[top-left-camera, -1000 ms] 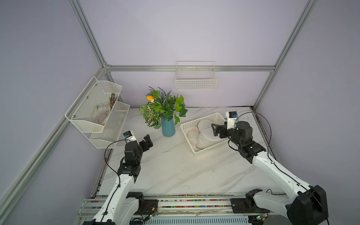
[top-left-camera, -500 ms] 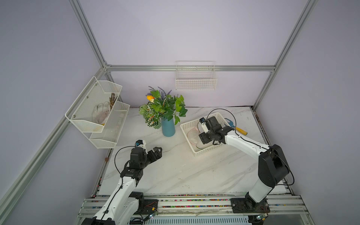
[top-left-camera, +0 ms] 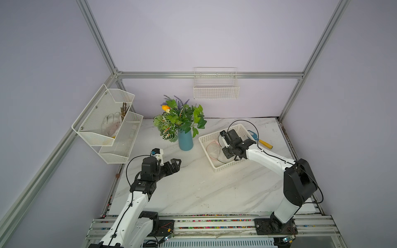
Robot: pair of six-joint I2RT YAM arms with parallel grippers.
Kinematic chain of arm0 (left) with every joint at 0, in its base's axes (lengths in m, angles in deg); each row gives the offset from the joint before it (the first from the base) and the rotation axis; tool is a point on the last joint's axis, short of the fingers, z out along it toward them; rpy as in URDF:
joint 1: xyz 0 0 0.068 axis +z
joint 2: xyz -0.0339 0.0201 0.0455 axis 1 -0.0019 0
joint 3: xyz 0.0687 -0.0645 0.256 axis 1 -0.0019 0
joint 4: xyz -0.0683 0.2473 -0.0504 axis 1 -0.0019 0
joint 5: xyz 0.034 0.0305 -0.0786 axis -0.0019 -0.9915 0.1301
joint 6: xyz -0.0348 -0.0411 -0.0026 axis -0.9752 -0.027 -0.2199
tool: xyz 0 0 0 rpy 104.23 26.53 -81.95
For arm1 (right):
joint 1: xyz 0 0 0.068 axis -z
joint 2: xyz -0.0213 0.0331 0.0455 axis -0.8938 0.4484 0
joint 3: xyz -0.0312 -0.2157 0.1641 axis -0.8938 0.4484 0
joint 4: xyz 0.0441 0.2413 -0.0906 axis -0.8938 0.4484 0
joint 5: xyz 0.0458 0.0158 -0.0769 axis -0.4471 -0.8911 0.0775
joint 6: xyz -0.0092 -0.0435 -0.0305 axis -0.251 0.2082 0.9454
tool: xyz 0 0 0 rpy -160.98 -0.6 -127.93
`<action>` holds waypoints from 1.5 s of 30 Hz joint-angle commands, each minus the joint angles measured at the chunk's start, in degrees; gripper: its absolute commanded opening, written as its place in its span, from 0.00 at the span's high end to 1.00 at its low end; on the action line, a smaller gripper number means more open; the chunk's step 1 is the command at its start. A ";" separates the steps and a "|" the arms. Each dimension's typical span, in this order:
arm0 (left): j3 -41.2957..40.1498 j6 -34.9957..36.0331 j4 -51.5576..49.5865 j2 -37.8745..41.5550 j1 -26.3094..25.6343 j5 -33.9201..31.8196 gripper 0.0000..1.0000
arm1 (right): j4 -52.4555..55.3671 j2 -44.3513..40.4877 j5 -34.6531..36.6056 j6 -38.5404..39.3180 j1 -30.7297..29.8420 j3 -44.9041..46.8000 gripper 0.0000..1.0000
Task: Turn the laundry bag inside out
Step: Pick up the laundry bag and place it in the bin, then turn over the laundry bag.
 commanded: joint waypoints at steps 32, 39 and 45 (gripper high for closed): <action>23.99 43.27 2.62 6.53 -15.35 12.10 0.00 | 12.23 -27.67 -31.50 -7.72 -0.43 -22.72 1.00; 21.37 40.66 2.44 7.46 -19.28 12.86 0.00 | 15.48 -25.48 -39.40 -11.16 -1.95 -20.83 1.00; 17.78 41.71 1.52 8.31 -21.98 9.26 0.00 | 17.19 -23.48 -42.18 -12.59 -5.74 -17.40 1.00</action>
